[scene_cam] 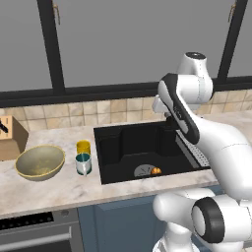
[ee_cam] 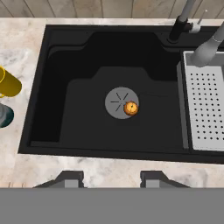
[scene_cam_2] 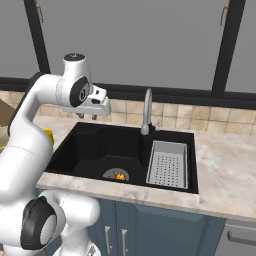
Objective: Clear the mugs and bowl far away from the sink.
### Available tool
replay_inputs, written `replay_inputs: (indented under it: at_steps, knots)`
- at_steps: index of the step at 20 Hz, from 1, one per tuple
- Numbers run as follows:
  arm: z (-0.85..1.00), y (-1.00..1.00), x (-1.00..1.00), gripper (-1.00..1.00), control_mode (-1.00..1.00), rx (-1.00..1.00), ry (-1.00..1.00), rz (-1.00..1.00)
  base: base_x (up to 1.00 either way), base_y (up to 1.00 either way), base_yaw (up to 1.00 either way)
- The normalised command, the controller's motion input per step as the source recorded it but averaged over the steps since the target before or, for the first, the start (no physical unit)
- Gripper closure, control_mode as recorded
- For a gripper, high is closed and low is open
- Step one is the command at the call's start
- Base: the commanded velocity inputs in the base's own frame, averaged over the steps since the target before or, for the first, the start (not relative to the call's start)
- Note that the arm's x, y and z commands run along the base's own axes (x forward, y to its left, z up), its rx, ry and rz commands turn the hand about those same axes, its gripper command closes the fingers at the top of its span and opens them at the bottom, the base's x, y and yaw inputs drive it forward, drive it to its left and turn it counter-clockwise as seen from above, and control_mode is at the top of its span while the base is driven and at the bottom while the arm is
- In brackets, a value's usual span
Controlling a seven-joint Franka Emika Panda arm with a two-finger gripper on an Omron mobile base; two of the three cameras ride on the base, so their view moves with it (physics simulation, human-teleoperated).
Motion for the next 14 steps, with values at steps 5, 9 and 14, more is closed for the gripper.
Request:
replay_inputs:
  at_steps: [5,9,14]
  knots:
    - [0.00,0.00,0.00,-1.00,-1.00,0.00,0.00,0.00,0.00,0.00,0.00]
    - [0.00,0.00,0.00,-1.00,-1.00,0.00,0.00,0.00,0.00,0.00,0.00]
    - [0.00,0.00,0.00,-1.00,-1.00,0.00,0.00,0.00,0.00,0.00,0.00]
